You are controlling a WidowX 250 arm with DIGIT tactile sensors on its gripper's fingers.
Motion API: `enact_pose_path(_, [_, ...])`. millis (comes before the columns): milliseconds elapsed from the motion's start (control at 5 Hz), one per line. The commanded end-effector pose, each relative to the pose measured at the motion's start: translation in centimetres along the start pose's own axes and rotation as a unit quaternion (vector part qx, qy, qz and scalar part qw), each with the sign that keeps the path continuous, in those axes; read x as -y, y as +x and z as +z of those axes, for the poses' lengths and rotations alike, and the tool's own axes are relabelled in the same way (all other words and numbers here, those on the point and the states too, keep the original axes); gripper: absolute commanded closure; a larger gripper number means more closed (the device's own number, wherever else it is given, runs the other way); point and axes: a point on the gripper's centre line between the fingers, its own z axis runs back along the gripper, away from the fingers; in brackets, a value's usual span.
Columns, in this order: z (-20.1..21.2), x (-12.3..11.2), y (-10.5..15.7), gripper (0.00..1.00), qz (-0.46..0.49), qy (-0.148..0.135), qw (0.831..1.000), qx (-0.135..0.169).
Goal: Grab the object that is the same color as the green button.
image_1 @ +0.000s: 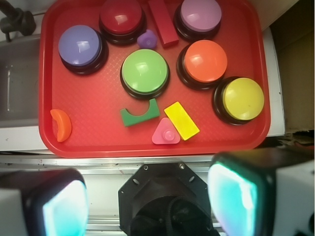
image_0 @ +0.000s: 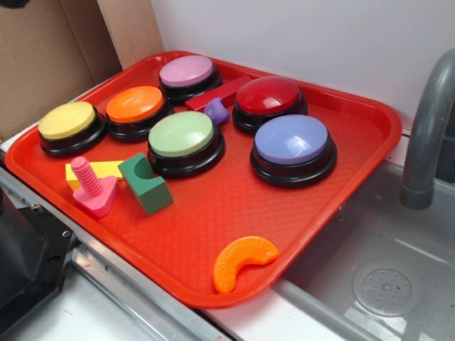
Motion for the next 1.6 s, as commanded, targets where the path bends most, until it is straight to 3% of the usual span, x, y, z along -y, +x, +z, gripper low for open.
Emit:
enact_pose_path(0, [0.0, 0.0, 0.0, 0.00, 0.000, 0.000, 1.000, 0.000])
enact_pose_path(400, [-5.6, 1.1, 1.8, 0.00, -0.173, 0.031, 0.984, 0.004])
enact_pose_path(600, [-8.3, 1.9, 2.4, 0.00, -0.215, 0.038, 0.976, 0.010])
enact_pose_path(800, [-11.2, 2.7, 2.9, 0.00, -0.279, 0.026, 0.959, 0.045])
enact_pose_path(1400, [-18.3, 2.9, 3.1, 0.00, -0.269, 0.037, 0.960, 0.060])
